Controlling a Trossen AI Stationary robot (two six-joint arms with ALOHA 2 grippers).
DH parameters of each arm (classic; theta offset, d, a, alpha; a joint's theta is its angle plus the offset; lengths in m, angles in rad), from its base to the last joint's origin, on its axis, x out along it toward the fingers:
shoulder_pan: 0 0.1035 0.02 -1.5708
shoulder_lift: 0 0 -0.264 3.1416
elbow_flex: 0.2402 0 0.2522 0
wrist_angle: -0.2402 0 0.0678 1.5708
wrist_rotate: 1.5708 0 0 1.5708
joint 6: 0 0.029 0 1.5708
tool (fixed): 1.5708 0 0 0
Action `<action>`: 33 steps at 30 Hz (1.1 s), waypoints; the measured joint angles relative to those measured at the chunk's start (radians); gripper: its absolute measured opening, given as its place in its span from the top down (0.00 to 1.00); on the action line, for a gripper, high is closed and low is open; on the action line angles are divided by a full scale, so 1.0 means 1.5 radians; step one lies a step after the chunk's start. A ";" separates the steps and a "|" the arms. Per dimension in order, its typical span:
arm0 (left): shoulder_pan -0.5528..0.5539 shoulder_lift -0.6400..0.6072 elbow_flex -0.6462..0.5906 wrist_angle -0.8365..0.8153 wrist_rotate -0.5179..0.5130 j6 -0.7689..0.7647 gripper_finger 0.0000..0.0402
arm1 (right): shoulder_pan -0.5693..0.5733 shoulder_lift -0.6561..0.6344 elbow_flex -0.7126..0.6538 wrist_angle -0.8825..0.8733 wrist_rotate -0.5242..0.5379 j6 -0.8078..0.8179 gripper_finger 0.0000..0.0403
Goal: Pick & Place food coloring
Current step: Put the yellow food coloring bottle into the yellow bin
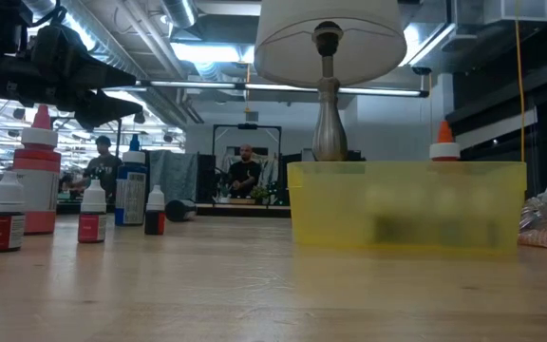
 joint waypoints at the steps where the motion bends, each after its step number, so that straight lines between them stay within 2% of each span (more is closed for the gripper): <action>1: 0.000 0.000 0.000 0.000 0.000 0.000 0.03 | 0.000 0.004 0.000 0.000 0.000 0.000 0.42; 20: 0.000 0.000 0.000 0.000 0.000 0.000 0.03 | 0.001 0.054 -0.031 0.057 -0.011 0.019 0.42; 33: 0.000 0.000 0.000 0.000 0.000 0.000 0.03 | 0.001 0.056 -0.041 0.049 -0.010 0.042 0.42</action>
